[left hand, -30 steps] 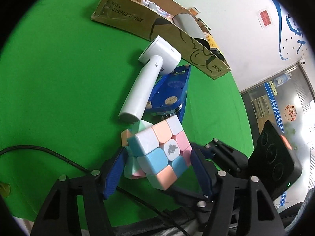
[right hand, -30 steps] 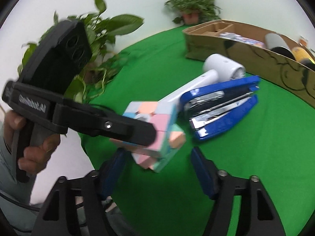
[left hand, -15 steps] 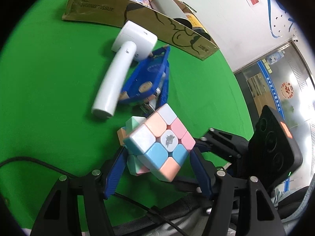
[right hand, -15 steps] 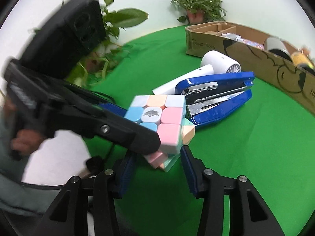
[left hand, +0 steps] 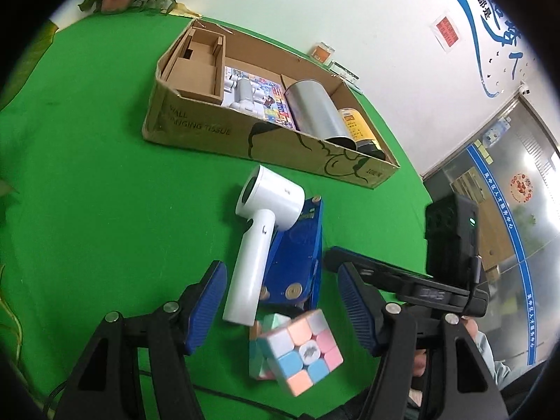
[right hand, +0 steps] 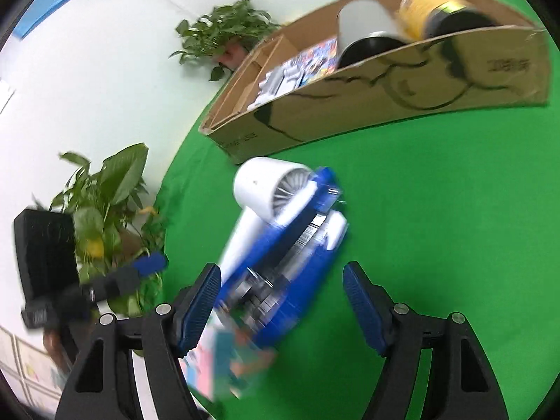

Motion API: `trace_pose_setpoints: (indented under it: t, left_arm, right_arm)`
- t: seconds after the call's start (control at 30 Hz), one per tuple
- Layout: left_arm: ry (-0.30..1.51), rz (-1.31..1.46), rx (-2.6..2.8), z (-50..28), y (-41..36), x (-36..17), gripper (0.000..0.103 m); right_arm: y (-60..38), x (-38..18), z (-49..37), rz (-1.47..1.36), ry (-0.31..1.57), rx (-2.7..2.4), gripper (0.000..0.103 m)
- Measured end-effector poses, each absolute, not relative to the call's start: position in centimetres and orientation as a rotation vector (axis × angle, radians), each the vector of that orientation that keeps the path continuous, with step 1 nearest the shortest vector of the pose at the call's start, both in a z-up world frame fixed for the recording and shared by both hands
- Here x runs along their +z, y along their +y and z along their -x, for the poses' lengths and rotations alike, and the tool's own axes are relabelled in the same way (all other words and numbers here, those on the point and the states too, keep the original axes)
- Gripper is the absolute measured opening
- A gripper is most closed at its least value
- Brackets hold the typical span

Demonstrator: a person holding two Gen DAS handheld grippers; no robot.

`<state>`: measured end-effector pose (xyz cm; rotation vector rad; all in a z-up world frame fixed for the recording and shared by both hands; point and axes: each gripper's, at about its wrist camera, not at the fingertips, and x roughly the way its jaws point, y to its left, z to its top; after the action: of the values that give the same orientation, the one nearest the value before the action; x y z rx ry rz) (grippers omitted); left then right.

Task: Organize rigid objects
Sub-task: 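Grasp the blue stapler with the right gripper while the left gripper approaches it, then close the left gripper on the blue stapler and lift it with both grippers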

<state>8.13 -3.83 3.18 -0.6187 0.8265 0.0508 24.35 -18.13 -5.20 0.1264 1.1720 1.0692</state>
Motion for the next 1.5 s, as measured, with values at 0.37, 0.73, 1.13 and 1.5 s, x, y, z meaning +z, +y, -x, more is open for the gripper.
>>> trace_pose_setpoints:
  t: [0.37,0.73,1.13,1.5]
  left_arm:
    - [0.814,0.61,0.023,-9.1,-4.9,3.9,0.065]
    - [0.908,0.581,-0.126,-15.0,-9.6,3.3,0.065]
    - [1.145,0.702,-0.148,-21.2,-12.1,-1.9,0.062]
    - [1.04,0.69,-0.255,-22.9,-13.9,0.0,0.013]
  right_arm:
    - [-17.2,-5.0,-23.4,0.046,1.066,1.007,0.053]
    - [-25.8,-2.5,-24.1,0.164,1.0,0.984,0.033]
    - [-27.7,-4.8,-22.2,0.335,0.948,0.987,0.048]
    - [-30.0,-4.0,-21.6,0.465,0.77,0.801,0.045]
